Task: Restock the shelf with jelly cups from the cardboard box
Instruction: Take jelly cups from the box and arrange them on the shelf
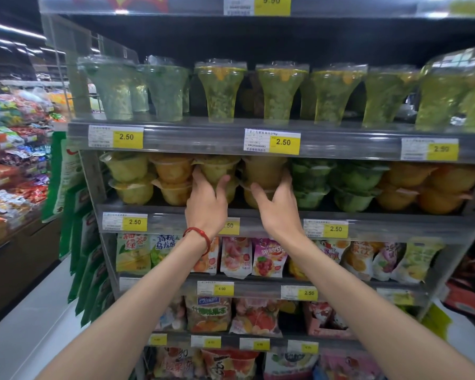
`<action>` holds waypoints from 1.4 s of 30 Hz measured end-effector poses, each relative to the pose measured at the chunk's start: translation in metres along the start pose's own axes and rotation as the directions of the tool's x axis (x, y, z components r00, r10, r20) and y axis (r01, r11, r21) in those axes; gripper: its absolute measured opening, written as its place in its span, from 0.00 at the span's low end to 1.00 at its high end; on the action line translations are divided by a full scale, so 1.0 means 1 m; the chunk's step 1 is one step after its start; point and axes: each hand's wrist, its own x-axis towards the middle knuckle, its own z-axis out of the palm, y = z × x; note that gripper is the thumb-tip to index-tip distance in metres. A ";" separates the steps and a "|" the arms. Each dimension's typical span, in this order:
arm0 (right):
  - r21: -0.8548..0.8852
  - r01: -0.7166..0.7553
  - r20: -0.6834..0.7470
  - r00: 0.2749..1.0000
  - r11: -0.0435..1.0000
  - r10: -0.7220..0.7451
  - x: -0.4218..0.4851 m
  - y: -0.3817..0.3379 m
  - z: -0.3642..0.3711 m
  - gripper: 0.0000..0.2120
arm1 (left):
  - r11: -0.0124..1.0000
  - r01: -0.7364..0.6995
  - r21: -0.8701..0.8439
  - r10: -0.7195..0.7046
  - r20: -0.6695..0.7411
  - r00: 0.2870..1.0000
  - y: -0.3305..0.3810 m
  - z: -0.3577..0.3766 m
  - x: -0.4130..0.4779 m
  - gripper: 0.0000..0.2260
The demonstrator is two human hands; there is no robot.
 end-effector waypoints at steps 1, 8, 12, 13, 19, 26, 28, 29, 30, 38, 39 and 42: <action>-0.017 0.008 0.009 1.000 1.000 -0.008 -0.004 -0.001 -0.002 0.38 | 1.000 0.006 0.009 -0.006 0.000 1.000 0.001 0.000 0.000 0.24; -0.052 -0.008 0.033 0.999 0.999 0.010 -0.043 -0.016 -0.011 0.37 | 0.995 0.002 -0.099 0.004 0.060 0.998 0.003 -0.007 0.000 0.23; 0.023 0.013 -0.043 0.999 1.000 -0.012 -0.062 -0.022 -0.003 0.27 | 0.993 -0.079 -0.092 0.086 0.070 0.994 0.004 -0.023 -0.013 0.25; 0.032 0.025 -0.047 0.999 0.999 -0.023 -0.064 -0.023 0.001 0.24 | 0.993 -0.105 -0.049 0.108 0.068 0.992 0.004 -0.028 -0.019 0.25; 0.118 0.034 0.053 0.998 0.992 -0.040 -0.069 -0.034 0.042 0.20 | 0.987 -0.145 0.076 0.151 -0.081 0.985 -0.012 -0.074 -0.036 0.14; 0.057 0.029 0.196 0.980 0.998 -0.040 -0.056 -0.062 0.089 0.32 | 0.990 0.014 0.140 0.025 -0.271 0.962 -0.047 -0.127 -0.016 0.23; 0.027 0.031 0.234 0.972 0.999 -0.036 -0.051 -0.068 0.099 0.35 | 0.989 0.051 0.140 -0.011 -0.270 0.963 -0.056 -0.132 -0.007 0.28; 0.018 0.032 0.248 0.968 0.999 -0.035 -0.049 -0.070 0.103 0.37 | 0.989 0.062 0.137 -0.025 -0.258 0.966 -0.060 -0.132 -0.001 0.31; 0.011 0.033 0.258 0.966 0.999 -0.034 -0.046 -0.071 0.108 0.38 | 0.989 0.077 0.129 -0.045 -0.238 0.970 -0.063 -0.133 0.003 0.34; 0.040 -0.001 0.220 0.975 0.999 -0.008 -0.027 -0.070 0.136 0.36 | 0.984 0.169 -0.064 -0.177 -0.154 0.972 -0.075 -0.125 0.035 0.38; 0.054 -0.007 0.208 0.978 0.999 -0.005 -0.024 -0.070 0.140 0.34 | 0.982 0.170 -0.085 -0.182 -0.155 0.971 -0.076 -0.123 0.039 0.37; 0.093 -0.024 0.169 0.986 0.995 0.008 -0.018 -0.067 0.146 0.30 | 0.982 0.171 -0.073 -0.181 -0.145 0.973 -0.081 -0.117 0.044 0.34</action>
